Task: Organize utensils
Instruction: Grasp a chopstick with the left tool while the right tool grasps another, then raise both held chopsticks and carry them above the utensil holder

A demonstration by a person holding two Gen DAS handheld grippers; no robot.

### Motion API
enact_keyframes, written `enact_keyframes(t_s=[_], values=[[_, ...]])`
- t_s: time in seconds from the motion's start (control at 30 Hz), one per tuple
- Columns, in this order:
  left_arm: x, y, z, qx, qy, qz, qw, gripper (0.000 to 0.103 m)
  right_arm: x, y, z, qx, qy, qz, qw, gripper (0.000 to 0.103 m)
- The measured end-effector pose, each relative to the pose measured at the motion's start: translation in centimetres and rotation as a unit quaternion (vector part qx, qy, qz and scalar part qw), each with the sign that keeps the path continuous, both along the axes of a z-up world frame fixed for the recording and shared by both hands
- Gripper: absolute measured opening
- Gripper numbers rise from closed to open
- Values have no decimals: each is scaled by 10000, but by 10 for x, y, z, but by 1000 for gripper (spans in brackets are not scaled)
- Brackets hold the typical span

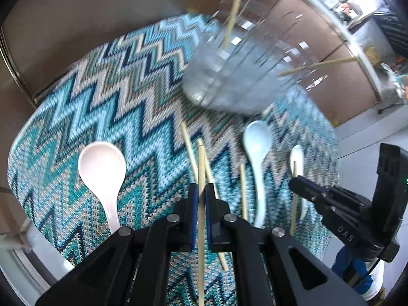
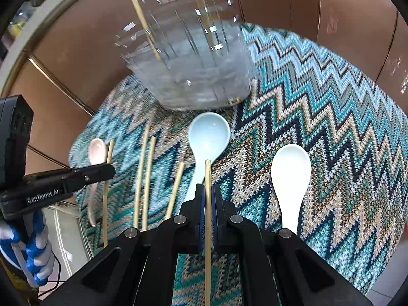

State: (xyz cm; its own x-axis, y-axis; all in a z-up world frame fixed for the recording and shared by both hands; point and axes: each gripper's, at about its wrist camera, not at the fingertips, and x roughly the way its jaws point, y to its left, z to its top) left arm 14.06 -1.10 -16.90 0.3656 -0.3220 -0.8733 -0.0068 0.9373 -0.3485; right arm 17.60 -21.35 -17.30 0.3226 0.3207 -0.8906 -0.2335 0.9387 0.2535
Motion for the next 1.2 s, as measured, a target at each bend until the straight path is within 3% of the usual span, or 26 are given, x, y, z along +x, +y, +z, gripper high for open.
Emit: enact_keyframes(t_s=[0.23, 0.77, 1.2], values=[[-23, 4, 40, -26, -741, -170, 9971, 5, -47, -13, 37, 209, -564, -51, 9982, 5], [-49, 26, 107, -102, -1770, -337, 9836, 5, -102, -16, 104, 325, -1708, -94, 9847, 5], [-51, 34, 122, -134, -2161, -342, 9757, 5, -108, 11, 144, 408, -2331, 90, 9716, 5]])
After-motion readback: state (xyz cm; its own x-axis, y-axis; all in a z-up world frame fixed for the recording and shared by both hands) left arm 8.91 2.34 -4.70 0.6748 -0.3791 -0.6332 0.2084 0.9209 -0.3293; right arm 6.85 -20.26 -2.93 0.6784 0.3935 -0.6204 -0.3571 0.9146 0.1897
